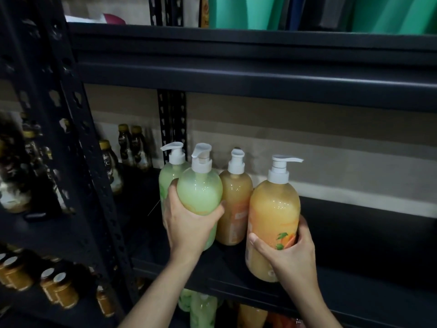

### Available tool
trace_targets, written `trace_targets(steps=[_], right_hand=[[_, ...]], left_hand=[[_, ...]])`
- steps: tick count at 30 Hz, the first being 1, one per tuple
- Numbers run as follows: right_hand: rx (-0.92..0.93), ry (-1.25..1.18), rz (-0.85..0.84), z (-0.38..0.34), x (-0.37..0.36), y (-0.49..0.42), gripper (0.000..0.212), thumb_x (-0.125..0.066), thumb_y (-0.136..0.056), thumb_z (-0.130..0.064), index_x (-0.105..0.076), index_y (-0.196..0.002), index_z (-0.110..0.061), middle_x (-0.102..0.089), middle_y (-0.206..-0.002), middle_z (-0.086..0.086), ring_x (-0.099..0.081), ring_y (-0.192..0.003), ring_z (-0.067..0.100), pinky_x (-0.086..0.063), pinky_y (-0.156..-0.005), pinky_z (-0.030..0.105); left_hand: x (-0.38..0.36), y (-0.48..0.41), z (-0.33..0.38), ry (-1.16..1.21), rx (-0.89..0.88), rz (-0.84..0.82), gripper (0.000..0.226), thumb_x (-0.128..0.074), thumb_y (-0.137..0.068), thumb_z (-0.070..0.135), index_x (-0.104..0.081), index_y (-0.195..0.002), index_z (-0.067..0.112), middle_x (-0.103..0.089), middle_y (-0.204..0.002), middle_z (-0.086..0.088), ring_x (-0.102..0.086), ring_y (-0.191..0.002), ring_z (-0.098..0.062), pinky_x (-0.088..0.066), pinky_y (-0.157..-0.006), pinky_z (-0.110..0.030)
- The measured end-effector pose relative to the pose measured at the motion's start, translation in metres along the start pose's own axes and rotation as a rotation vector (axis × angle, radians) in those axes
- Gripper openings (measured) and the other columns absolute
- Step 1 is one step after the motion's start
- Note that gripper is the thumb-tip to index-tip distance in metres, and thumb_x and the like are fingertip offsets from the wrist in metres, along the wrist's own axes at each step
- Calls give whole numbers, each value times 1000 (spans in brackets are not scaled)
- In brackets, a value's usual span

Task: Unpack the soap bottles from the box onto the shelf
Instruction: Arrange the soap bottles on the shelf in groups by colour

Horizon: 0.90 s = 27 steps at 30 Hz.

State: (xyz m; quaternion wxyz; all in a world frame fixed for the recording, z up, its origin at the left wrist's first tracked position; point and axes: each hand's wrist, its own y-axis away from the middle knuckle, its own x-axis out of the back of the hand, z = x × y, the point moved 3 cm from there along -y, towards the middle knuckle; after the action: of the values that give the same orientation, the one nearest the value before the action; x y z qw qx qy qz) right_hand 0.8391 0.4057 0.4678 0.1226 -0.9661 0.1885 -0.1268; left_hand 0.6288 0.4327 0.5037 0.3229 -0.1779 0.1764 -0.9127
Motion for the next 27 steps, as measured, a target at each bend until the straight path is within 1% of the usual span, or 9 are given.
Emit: trace_targets(steps=[5, 9, 11, 15, 21, 24, 27], right_hand=[[-10, 9, 4, 3, 1, -2, 121, -86, -34, -65, -39, -141, -34, -53, -130, -7, -55, -117, 15, -52, -97, 47], [-8, 6, 7, 4, 1, -3, 119, -86, -34, -65, -40, -140, -35, -53, -129, -9, -55, -117, 14, -52, -97, 47], [-8, -1, 4, 4, 0, -2, 120, -87, -34, -64, -40, -141, -35, -53, -129, -10, -55, -116, 13, -52, -97, 47], [5, 4, 4, 2, 0, -2, 117, -89, -38, -60, -40, -140, -34, -51, -130, -9, -53, -118, 13, -50, -98, 43], [14, 8, 17, 3, 2, 0, 116, -87, -35, -63, -43, -138, -34, -54, -126, -10, -56, -115, 13, -53, -95, 45], [7, 8, 24, 4, 3, -1, 116, -87, -35, -63, -43, -137, -34, -55, -126, -9, -57, -115, 14, -53, -95, 46], [2, 17, 35, 5, 3, 0, 119, -86, -33, -66, -42, -138, -33, -54, -127, -8, -56, -117, 15, -52, -96, 47]], left_hand=[[-4, -3, -12, 6, 8, 5, 106, -92, -51, 47, -39, -139, 21, -54, -132, -1, -49, -124, -23, -42, -104, -39], [-8, -8, -19, -9, 17, -5, 108, -93, -50, 46, -40, -139, 20, -55, -130, -5, -49, -123, -25, -42, -102, -38], [-10, -10, -22, -16, 18, -8, 109, -93, -49, 46, -39, -140, 19, -55, -130, -6, -50, -124, -26, -42, -103, -40], [-12, -13, -30, -9, 46, -27, 110, -93, -51, 46, -37, -142, 20, -54, -132, -6, -47, -127, -26, -40, -103, -38], [-16, -18, -37, 18, 81, -46, 111, -90, -48, 54, -36, -141, 23, -55, -131, -4, -49, -126, -27, -44, -104, -46], [-16, -20, -38, 20, 76, -70, 113, -85, -44, 63, -36, -139, 26, -55, -130, -2, -51, -124, -27, -46, -103, -49], [-15, -20, -39, 30, 67, -84, 113, -86, -44, 65, -36, -137, 25, -55, -130, -1, -52, -123, -26, -46, -102, -49]])
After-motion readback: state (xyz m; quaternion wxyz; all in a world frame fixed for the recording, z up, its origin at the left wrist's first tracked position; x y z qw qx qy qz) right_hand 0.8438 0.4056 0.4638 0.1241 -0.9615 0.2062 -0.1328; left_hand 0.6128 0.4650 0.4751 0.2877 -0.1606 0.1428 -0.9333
